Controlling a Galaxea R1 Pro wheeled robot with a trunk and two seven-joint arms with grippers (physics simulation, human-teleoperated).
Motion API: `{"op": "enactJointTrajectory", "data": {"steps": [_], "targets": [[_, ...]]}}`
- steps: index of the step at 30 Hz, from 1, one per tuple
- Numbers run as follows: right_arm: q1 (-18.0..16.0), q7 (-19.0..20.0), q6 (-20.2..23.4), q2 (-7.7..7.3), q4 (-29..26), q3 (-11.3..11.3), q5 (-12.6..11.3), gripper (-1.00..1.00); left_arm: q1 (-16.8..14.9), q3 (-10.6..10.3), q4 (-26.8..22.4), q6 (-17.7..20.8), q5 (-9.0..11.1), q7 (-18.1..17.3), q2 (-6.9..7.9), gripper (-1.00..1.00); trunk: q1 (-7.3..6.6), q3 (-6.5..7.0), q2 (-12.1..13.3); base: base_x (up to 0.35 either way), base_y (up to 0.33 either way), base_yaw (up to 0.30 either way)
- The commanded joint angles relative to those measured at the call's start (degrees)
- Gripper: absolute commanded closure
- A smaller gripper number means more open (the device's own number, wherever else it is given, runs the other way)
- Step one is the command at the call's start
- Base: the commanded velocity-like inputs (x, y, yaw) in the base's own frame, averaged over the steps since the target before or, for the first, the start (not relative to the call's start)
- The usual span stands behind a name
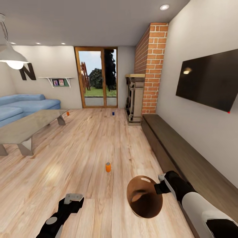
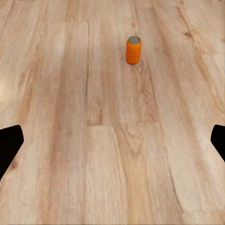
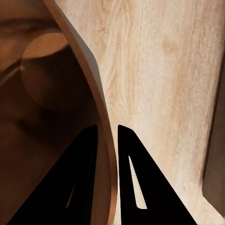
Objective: Put the three can of soda from the living room inside the tash can in the kitchen.
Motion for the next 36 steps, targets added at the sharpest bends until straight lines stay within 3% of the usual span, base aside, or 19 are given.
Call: {"op": "enactJointTrajectory", "data": {"steps": [1,36], "targets": [[-0.03,0.2,0.07,0.01,-0.03,-0.13,-0.77,1.0,0.0,0.0,0.01,0.0,0.0,0.0,0.0,-1.0,0.0,0.01,0.0,0.323,0.0,0.0],[-0.02,0.18,0.28,0.01,-0.05,-0.3,-0.77,1.0,0.0,0.0,0.06,0.05,0.0,0.01,0.0,-1.0,0.0,0.01,0.0,0.323,0.0,0.0]]}}
